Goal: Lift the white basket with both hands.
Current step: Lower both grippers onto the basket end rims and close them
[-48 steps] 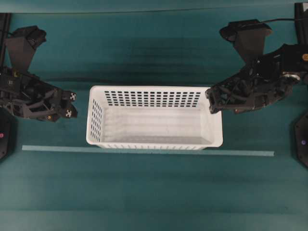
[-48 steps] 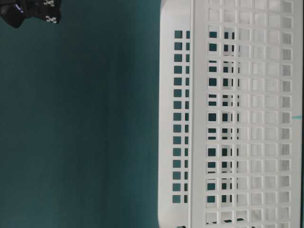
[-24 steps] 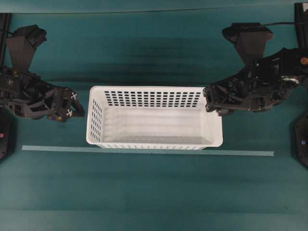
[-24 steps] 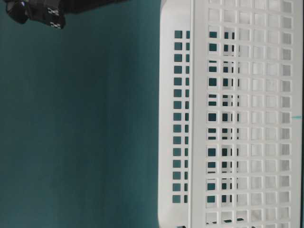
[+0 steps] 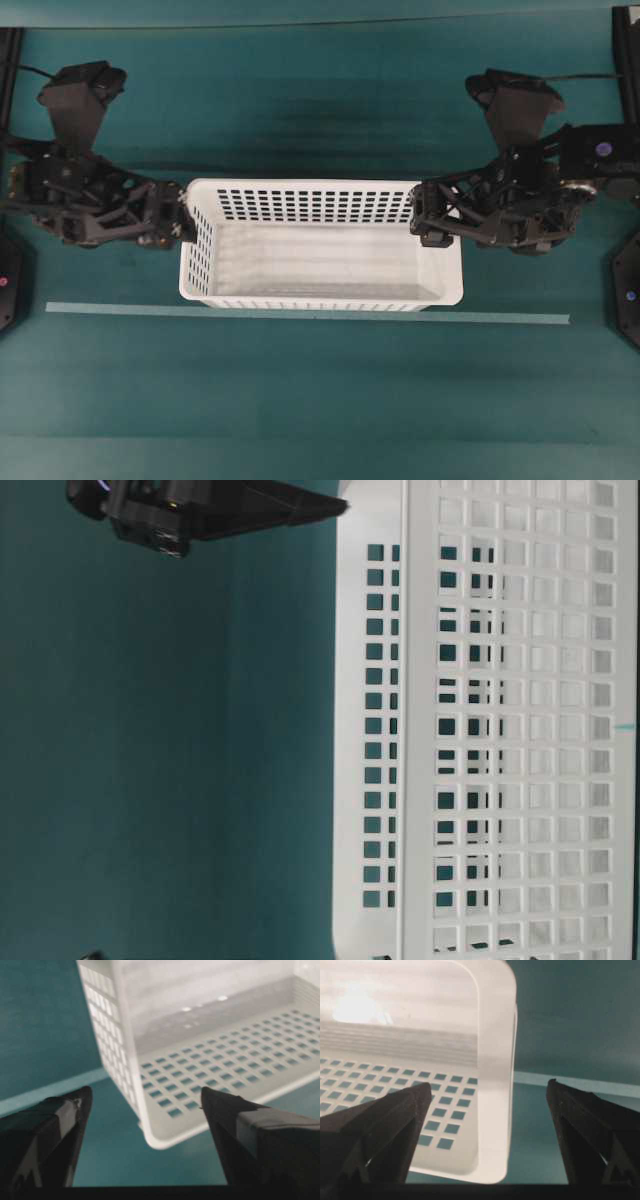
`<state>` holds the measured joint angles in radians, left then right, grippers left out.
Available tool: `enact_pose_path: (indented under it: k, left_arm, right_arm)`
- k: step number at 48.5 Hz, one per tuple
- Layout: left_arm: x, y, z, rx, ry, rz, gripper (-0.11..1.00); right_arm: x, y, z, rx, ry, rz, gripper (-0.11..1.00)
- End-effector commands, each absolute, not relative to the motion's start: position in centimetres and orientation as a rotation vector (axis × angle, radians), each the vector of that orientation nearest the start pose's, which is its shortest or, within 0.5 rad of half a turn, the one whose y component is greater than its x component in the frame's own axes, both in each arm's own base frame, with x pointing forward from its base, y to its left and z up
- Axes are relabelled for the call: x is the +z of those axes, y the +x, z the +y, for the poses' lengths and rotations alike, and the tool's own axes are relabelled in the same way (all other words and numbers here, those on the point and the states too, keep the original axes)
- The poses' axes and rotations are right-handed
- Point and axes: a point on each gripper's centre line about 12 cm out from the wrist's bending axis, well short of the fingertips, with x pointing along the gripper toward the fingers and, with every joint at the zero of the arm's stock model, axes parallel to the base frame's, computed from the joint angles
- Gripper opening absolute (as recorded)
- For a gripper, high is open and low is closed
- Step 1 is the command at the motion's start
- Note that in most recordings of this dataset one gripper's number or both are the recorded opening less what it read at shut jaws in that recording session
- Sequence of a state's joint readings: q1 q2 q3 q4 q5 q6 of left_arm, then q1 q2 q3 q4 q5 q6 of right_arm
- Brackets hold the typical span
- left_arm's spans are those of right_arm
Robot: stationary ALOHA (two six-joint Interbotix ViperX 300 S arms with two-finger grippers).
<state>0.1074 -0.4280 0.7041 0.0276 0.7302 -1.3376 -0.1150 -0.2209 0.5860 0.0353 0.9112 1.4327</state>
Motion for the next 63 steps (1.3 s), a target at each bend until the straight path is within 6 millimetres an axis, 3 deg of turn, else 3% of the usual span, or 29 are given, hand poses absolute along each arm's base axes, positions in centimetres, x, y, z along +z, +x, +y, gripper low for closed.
enact_pose_path:
  k: [1, 32, 56, 63]
  left_arm:
    - [23.9, 28.8, 3.3, 0.766, -1.234, 0.790, 0.90]
    - [17.8, 32.1, 3.7, 0.833, -1.246, 0.852, 0.90]
    - [17.3, 32.4, 3.7, 0.817, -1.256, 0.829, 0.89]
    - [17.2, 32.6, 3.7, 0.811, -1.266, 0.816, 0.84]
  right_arm:
    - [20.3, 31.1, -3.0, -0.991, 1.326, 0.995, 0.96]
    - [14.3, 32.4, -3.1, -1.028, 1.330, 1.009, 0.96]
    - [14.1, 32.5, -3.0, -1.025, 1.337, 1.000, 0.95]
    - [14.1, 32.5, -2.9, -1.034, 1.364, 0.995, 0.90]
